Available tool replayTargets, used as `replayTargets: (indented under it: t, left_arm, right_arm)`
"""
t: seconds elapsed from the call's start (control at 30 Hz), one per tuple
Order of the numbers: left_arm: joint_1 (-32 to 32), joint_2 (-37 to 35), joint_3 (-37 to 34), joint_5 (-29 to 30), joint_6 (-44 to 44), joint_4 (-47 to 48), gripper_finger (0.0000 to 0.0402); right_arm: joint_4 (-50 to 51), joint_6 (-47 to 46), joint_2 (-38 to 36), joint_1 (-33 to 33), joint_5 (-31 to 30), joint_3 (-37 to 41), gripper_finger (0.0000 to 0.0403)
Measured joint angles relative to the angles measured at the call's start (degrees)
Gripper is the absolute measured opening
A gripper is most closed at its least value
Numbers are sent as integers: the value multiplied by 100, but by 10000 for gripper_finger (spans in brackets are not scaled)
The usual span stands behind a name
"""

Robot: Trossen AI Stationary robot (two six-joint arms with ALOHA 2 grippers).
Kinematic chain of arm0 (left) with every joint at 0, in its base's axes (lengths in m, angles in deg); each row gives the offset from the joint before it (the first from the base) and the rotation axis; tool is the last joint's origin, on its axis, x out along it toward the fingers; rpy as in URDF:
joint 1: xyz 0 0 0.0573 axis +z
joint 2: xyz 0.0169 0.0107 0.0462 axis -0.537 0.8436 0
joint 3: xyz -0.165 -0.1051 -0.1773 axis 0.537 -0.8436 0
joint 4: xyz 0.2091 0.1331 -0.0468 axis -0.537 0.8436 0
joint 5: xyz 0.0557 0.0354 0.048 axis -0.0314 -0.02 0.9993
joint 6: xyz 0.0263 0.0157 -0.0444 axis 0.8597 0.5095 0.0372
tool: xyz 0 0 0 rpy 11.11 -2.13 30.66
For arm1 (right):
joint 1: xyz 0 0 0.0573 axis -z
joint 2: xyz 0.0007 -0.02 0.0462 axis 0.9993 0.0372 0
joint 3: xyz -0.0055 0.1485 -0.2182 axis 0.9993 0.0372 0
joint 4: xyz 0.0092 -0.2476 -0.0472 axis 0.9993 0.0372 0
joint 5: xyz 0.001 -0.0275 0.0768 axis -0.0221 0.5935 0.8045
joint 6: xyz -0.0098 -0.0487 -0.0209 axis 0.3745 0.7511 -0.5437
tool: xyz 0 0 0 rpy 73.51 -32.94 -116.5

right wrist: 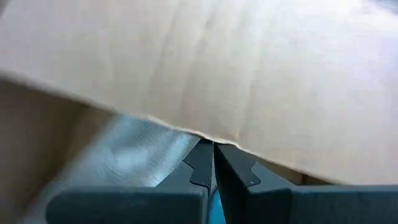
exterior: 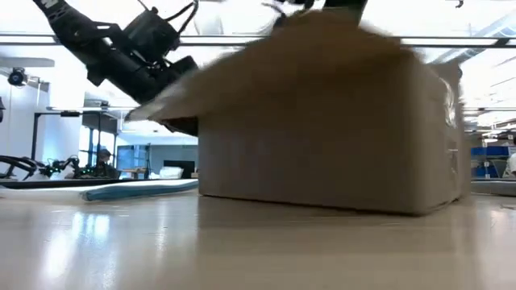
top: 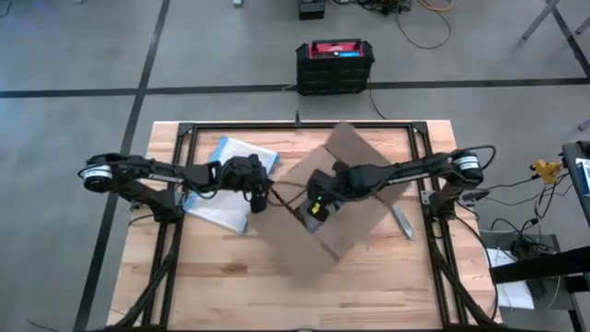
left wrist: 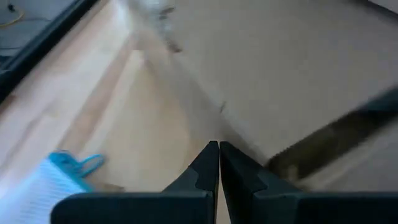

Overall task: Unpack boxes
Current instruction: Open the cardboard box using the gray cutter

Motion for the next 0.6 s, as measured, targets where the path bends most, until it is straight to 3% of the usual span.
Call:
replayTargets:
  t: [0.3, 0.6]
  left_arm:
    - [-591, 99, 16, -81, -145, -1162, 0]
    - [-648, -138, 153, -37, -96, -658, 0]
  right_arm:
    - [-450, 755, -474, 120, -121, -32, 0]
    - [-1543, 1838, -117, 85, 343, -23, 0]
